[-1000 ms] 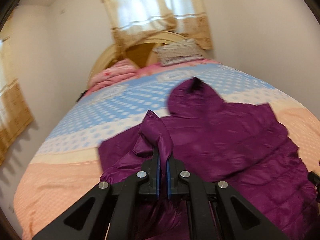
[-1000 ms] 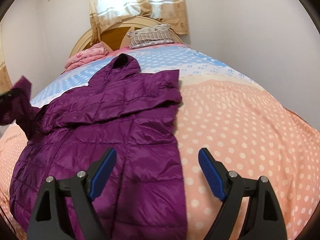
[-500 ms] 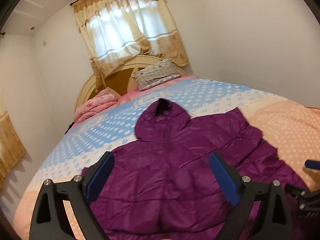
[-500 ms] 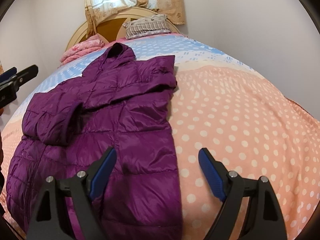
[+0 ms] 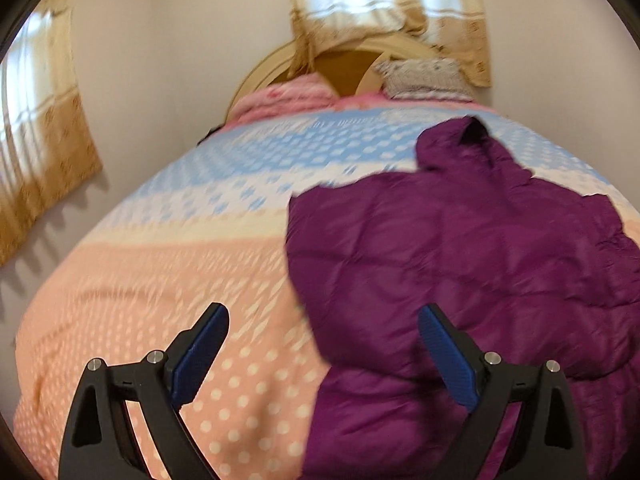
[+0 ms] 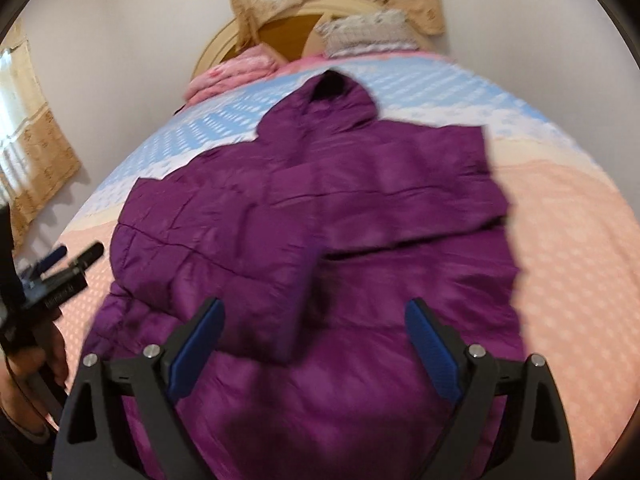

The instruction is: Fold large clothes

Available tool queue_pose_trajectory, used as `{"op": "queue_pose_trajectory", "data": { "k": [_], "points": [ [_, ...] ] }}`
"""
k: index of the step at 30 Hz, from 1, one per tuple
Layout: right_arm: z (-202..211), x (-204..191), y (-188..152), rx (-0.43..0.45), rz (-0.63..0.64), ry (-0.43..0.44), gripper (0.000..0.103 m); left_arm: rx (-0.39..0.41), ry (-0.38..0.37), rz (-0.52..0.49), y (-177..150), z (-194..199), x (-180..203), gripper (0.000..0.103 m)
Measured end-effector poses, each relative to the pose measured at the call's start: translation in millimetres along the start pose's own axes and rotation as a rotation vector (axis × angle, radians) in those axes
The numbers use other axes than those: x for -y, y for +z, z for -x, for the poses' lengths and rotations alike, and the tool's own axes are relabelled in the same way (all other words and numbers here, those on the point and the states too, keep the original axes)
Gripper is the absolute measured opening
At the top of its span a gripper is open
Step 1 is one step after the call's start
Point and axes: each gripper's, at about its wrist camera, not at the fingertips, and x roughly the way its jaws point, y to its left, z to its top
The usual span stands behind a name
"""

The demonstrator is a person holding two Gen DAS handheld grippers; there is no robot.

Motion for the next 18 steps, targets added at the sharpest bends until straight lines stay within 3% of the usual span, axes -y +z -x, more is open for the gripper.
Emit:
{"op": "queue_pose_trajectory", "data": {
  "k": [1,2,3,7,12,18],
  "points": [
    [-10,-1,2,-0.024,-0.007,0.025,0.068,-0.016,0.002,0.003,-4,-5,-2,0.096],
    [-20,-1,5,-0.051,-0.015,0.049,0.034,-0.023,0.007,0.002,-8,-7,-3,0.096],
    [-24,1,6,-0.053,-0.028,0.051,0.024,-0.033,0.013,-0.002,-13,-11,-3,0.096],
    [-8,15,13,0.016,-0.049,0.008,0.012,-0.074,0.018,0.009,-23,-23,-5,0.096],
    [23,42,18,0.097,-0.062,-0.071,0.011,-0.112,0.020,0.026,-25,-32,-9,0.096],
    [32,74,14,0.113,-0.124,-0.129,0.011,-0.117,0.033,0.010,-27,-32,-5,0.096]
  ]
}}
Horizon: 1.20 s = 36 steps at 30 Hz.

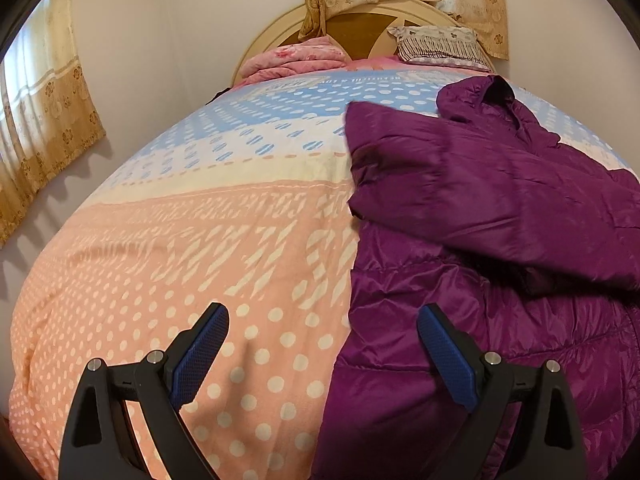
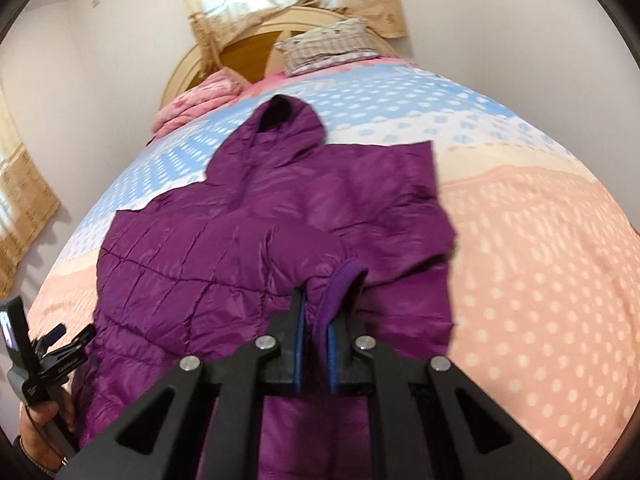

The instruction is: Fold large clothes

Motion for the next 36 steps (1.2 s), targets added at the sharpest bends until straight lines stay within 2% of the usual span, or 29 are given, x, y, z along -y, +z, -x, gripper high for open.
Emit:
{"op": "queue_pose_trajectory", "data": {
  "k": [3,5,7,9,10,11,12,15,17,19,21,23,26,28,30,36],
  "points": [
    [-6,10,-2,-0.013,-0.016,-0.027,0.011,-0.008,0.007,-0.008,1,-3,2,0.096],
    [-16,15,-5,-0.026,-0.001,-0.076,0.011,-0.015,0.013,-0.012,1,-4,2,0.096],
    [-24,20,-6,-0.052,-0.002,-0.074,0.012,-0.016,0.010,-0.012,1,-3,2,0.096],
    [-21,24,-5,-0.041,-0.015,-0.088,0.026,-0.026,-0.005,-0.002,5,0,-2,0.096],
    [-17,27,-4,-0.031,-0.025,-0.097,0.041,-0.015,-0.010,0.001,11,5,-4,0.096],
    [-11,29,-2,-0.018,-0.040,-0.098,0.048,-0.001,-0.006,0.001,17,8,-6,0.096],
    [-3,32,2,0.004,-0.055,-0.115,0.049,0.022,-0.004,0.006,28,13,-8,0.096],
    [19,27,14,0.084,-0.065,-0.165,0.050,0.062,-0.041,0.039,62,21,-11,0.096],
    [26,16,24,0.117,-0.053,-0.163,0.052,0.078,-0.057,0.056,86,19,-2,0.096],
    [22,2,32,0.119,-0.033,-0.131,0.052,0.087,-0.063,0.072,102,10,11,0.096],
    [-2,-11,40,0.068,-0.025,-0.076,0.050,0.069,-0.080,0.101,113,-5,26,0.096],
    [-22,-13,41,0.035,-0.042,-0.055,0.046,0.074,-0.055,0.095,118,-21,41,0.096],
    [-61,-12,33,-0.025,-0.031,-0.083,0.042,-0.008,-0.027,0.063,112,-62,65,0.096],
    [-72,-10,23,-0.038,-0.008,-0.103,0.039,-0.050,-0.016,0.054,103,-84,71,0.096],
    [-76,-7,14,-0.031,-0.001,-0.097,0.037,-0.081,-0.032,0.068,98,-95,70,0.096],
    [-84,-12,12,-0.050,0.025,-0.121,0.037,-0.091,-0.044,0.078,95,-101,70,0.096]
  ]
}}
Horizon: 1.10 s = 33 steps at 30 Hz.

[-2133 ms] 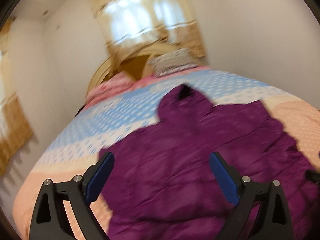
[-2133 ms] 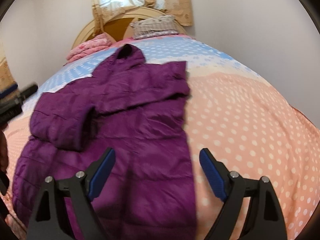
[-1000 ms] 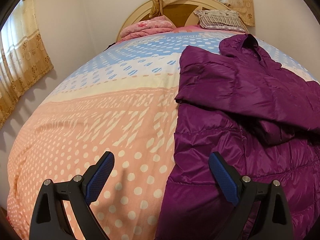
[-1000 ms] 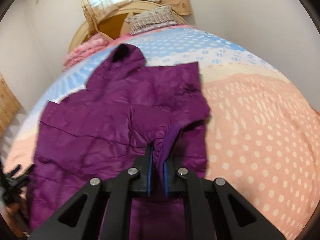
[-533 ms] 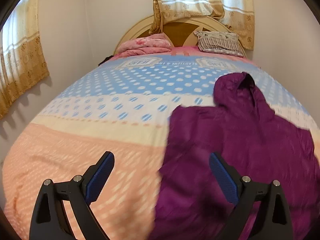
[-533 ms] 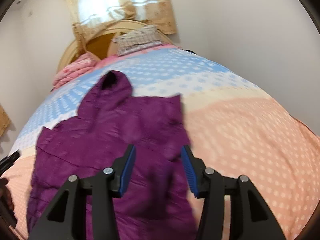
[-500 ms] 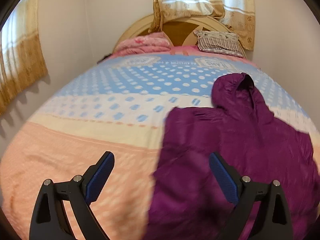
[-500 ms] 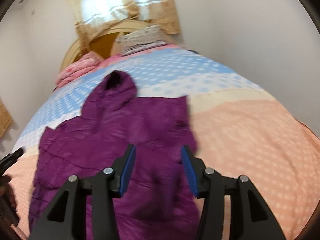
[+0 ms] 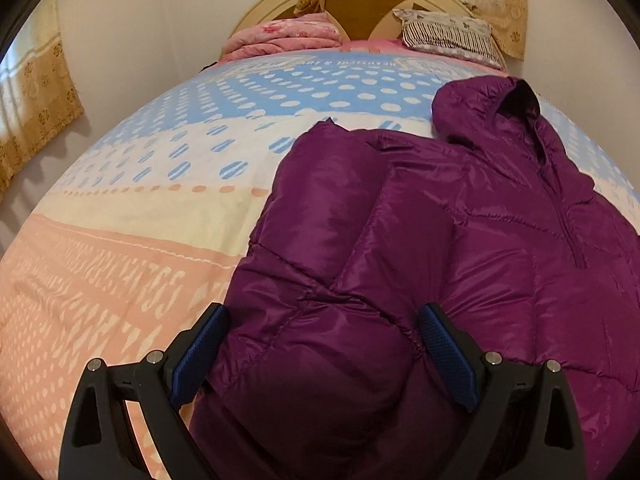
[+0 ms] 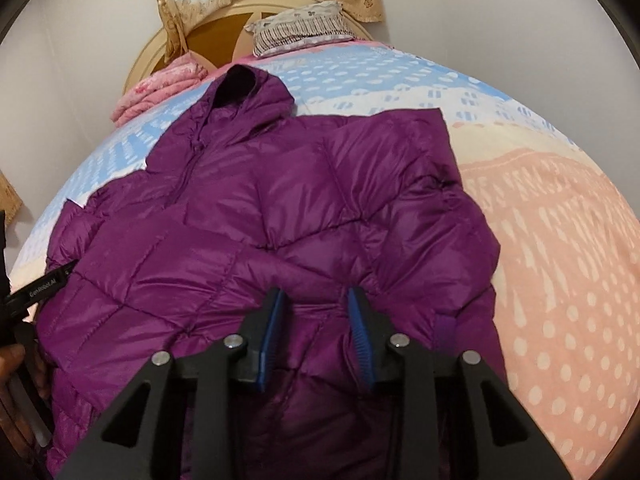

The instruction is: Fold large clothes

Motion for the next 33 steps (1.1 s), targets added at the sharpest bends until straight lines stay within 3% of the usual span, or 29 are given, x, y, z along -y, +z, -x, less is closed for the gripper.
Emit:
{"op": "queue_pose_trajectory", "data": {
  "k": [2,5,9,14,20,33],
  "points": [
    [6,-2,2,-0.003,0.017,-0.004,0.036,0.000,-0.001,-0.001,2,6,-2,0.096],
    [38,9,13,0.093,-0.038,0.033,0.036,0.110,-0.049,0.001,17,43,-13,0.096],
    [50,15,49,0.171,-0.053,-0.016,0.037,0.191,-0.081,0.022,52,61,-22,0.096],
    [7,26,95,0.118,-0.075,-0.069,0.037,0.111,-0.005,0.023,81,9,-21,0.096],
    [-42,34,86,0.013,-0.045,-0.126,0.037,-0.006,0.031,0.033,67,-50,-21,0.096],
    [-58,33,73,-0.005,-0.015,-0.167,0.039,-0.022,0.057,0.012,56,-62,-11,0.099]
  ]
}}
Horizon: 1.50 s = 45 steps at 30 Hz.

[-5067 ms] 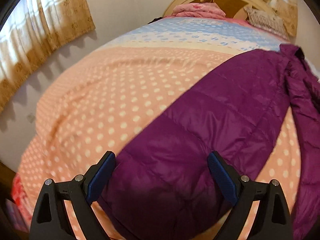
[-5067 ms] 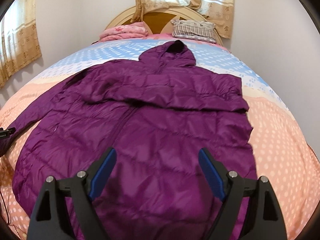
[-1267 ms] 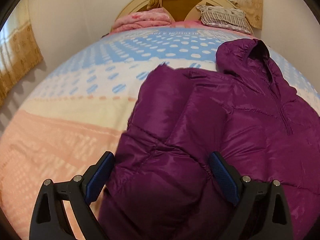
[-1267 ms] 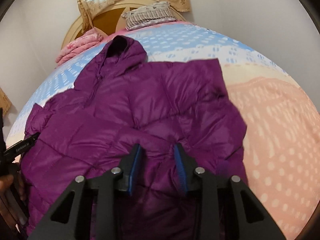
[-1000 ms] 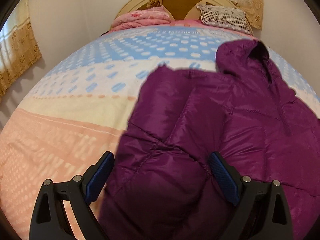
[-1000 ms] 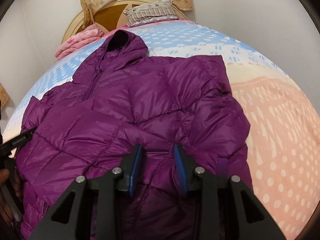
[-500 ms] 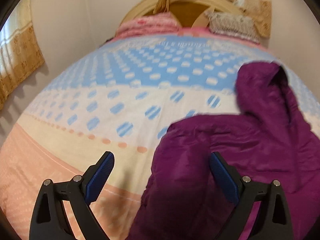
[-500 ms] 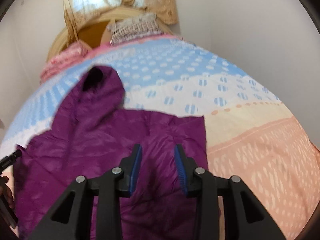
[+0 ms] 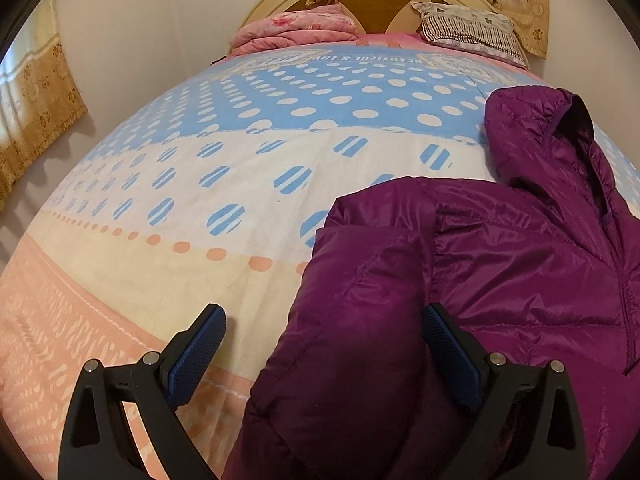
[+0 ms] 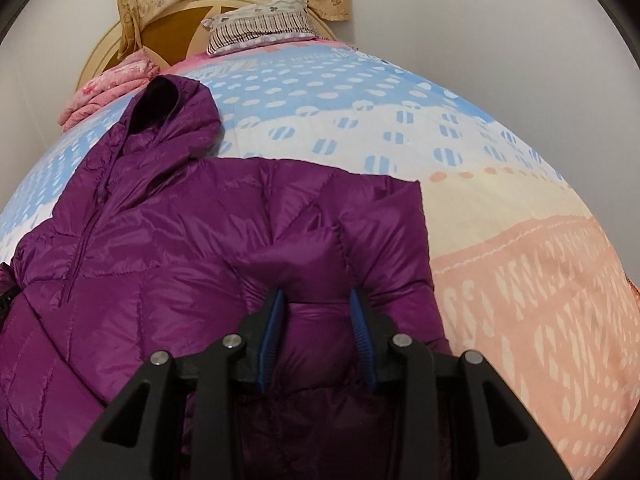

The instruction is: Fold large clothes

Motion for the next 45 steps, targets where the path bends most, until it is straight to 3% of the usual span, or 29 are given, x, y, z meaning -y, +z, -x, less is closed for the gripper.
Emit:
{"op": "queue_pose_trajectory", "data": {
  "k": [12,14,16,17,20,22,27,31,37,40,42,43,45],
  "points": [
    [-1,-1,-1,0.004,-0.004,0.005,0.039,-0.059,-0.095,0.044,2,-7,-11,0.101],
    [1,-2,1,-0.018,0.012,0.016,0.045,-0.067,-0.070,0.009,7,3,-13,0.101],
    [9,-7,10,-0.048,0.070,0.054,0.054,-0.023,-0.084,-0.022,19,21,-14,0.101],
    [14,-9,17,-0.044,0.088,0.087,0.059,0.012,-0.115,-0.039,30,31,-13,0.101],
    [20,-17,47,-0.014,0.118,0.115,0.060,0.064,-0.169,-0.065,69,40,-2,0.101],
    [14,-24,75,-0.004,0.094,0.182,0.061,0.092,-0.202,-0.070,96,35,15,0.101],
    [-17,-56,140,0.037,0.126,0.231,0.062,0.099,-0.254,-0.102,147,8,69,0.101],
    [-56,-77,171,0.018,0.131,0.249,0.064,0.086,-0.240,-0.160,170,-22,105,0.101],
    [-121,-100,191,-0.056,0.116,0.272,0.064,0.071,-0.302,-0.164,183,-60,124,0.100],
    [-141,-103,193,-0.078,0.103,0.261,0.064,0.012,-0.321,-0.176,180,-87,131,0.082],
    [-151,-103,194,-0.095,0.090,0.275,0.064,-0.038,-0.361,-0.152,182,-101,133,0.061],
    [-156,-105,193,-0.104,0.094,0.286,0.064,-0.049,-0.386,-0.144,181,-103,134,0.056],
    [-165,-107,193,-0.131,0.108,0.298,0.055,-0.057,-0.433,-0.150,183,-108,139,0.030]
  ]
}}
